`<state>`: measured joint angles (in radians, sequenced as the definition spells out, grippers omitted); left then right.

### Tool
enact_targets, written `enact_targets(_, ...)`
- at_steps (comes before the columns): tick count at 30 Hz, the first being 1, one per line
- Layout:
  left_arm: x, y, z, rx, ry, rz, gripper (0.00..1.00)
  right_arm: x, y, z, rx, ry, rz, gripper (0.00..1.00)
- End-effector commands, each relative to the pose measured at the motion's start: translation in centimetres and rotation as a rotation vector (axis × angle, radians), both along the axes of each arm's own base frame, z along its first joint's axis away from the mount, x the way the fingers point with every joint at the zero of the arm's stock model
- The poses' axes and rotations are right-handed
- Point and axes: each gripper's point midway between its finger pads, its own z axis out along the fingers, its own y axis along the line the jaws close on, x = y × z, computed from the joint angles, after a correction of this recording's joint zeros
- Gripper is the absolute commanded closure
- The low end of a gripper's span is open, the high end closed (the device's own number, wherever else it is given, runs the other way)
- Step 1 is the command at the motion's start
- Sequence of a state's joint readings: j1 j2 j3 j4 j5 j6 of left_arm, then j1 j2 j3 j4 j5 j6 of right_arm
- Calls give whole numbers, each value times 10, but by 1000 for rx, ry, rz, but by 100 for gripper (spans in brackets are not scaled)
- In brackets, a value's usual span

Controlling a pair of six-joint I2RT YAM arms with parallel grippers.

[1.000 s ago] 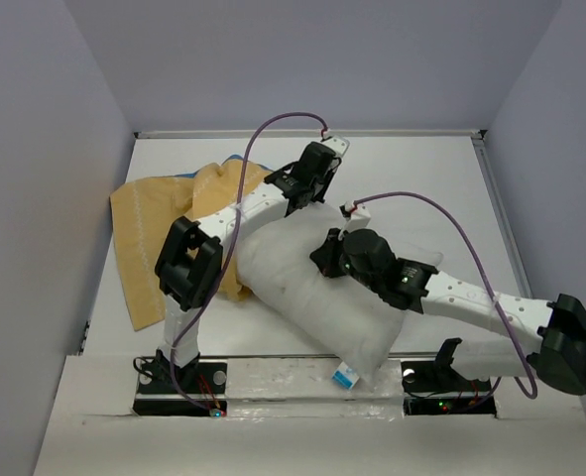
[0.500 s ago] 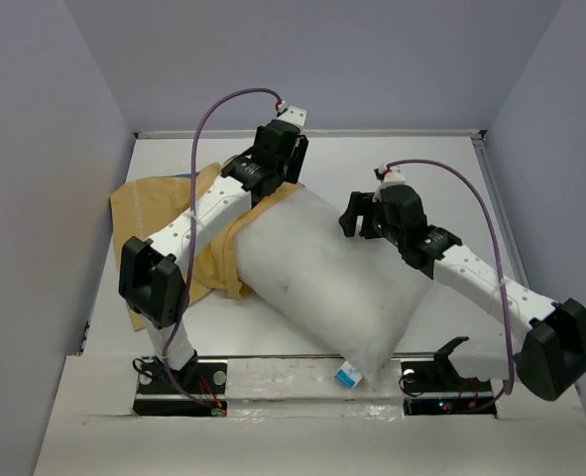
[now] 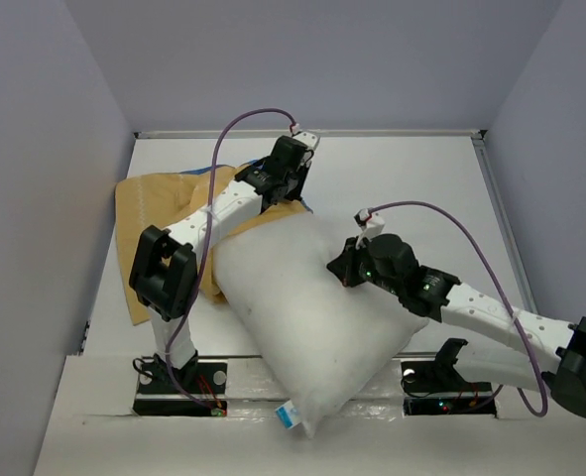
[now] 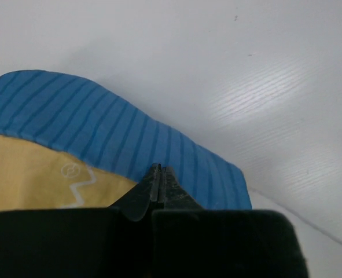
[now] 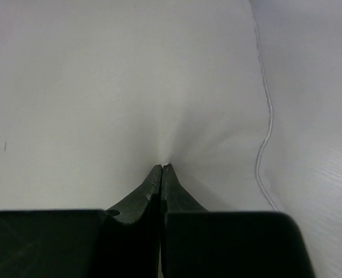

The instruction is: Put the pillow into the pillowcase

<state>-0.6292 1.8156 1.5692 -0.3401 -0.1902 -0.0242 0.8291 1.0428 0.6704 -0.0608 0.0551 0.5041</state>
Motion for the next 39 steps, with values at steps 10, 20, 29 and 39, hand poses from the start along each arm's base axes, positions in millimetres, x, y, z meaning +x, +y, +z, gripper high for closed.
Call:
enact_targets(10,-67,-6,77,-168,-84,-268,30,0,23,23,-8,-80,-161,75)
enact_targets(20,-79,14,55,-106,-64,-229,23,-9,34,35,21,-94,-69,75)
enact_targets(29,-64,10,35,-49,-54,-214,32,-14,37,27,27,-77,-36,76)
enact_targets(39,-59,7,35,-55,-71,-203,100,-11,30,39,7,-138,-43,58)
